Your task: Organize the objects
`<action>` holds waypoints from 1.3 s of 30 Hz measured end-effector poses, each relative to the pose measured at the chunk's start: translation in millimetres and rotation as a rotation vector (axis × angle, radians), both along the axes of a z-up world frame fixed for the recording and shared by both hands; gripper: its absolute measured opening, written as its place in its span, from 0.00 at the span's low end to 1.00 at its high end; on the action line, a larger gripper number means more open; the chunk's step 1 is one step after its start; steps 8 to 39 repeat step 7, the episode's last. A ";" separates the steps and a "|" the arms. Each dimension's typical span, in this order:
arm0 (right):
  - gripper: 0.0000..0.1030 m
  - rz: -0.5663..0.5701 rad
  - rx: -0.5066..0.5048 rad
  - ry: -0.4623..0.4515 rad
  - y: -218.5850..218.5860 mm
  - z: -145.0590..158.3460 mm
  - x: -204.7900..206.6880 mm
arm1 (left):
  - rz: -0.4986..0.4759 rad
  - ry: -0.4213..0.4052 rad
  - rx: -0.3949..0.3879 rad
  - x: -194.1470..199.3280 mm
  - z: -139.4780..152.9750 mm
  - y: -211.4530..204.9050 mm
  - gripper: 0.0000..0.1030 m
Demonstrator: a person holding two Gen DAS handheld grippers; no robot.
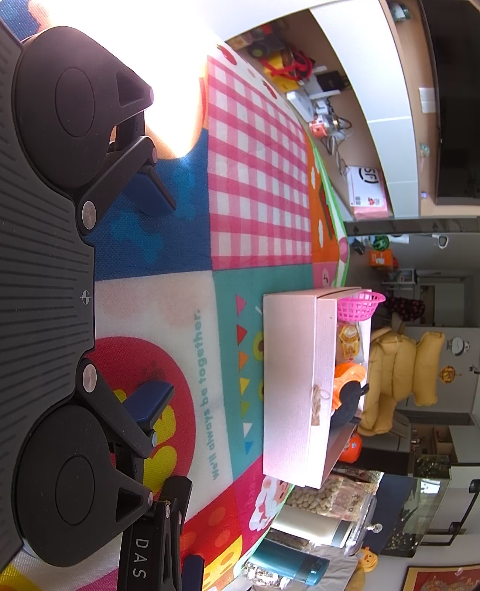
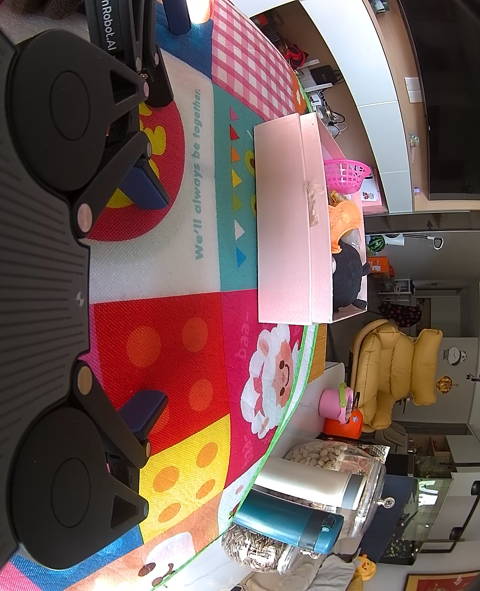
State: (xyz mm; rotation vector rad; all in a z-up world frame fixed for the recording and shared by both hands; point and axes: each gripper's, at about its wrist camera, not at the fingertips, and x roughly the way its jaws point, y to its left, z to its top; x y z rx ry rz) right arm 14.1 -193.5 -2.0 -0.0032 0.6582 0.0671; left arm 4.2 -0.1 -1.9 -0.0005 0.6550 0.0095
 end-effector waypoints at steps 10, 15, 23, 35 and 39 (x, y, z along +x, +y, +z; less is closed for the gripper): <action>1.00 0.000 0.000 0.000 0.0 0.0 0.1 | 0.000 0.000 0.002 0.2 0.0 -0.1 0.97; 1.00 0.000 0.000 0.000 0.0 0.0 0.1 | 0.000 0.000 0.002 0.2 0.0 -0.1 0.97; 1.00 0.000 0.000 0.000 0.0 0.0 0.1 | 0.000 0.000 0.002 0.2 0.0 -0.1 0.97; 1.00 0.000 0.000 0.000 0.0 0.0 0.1 | 0.000 0.000 0.002 0.2 0.0 -0.1 0.97; 1.00 0.000 0.000 0.000 0.0 0.0 0.1 | 0.000 0.000 0.002 0.2 0.0 -0.1 0.97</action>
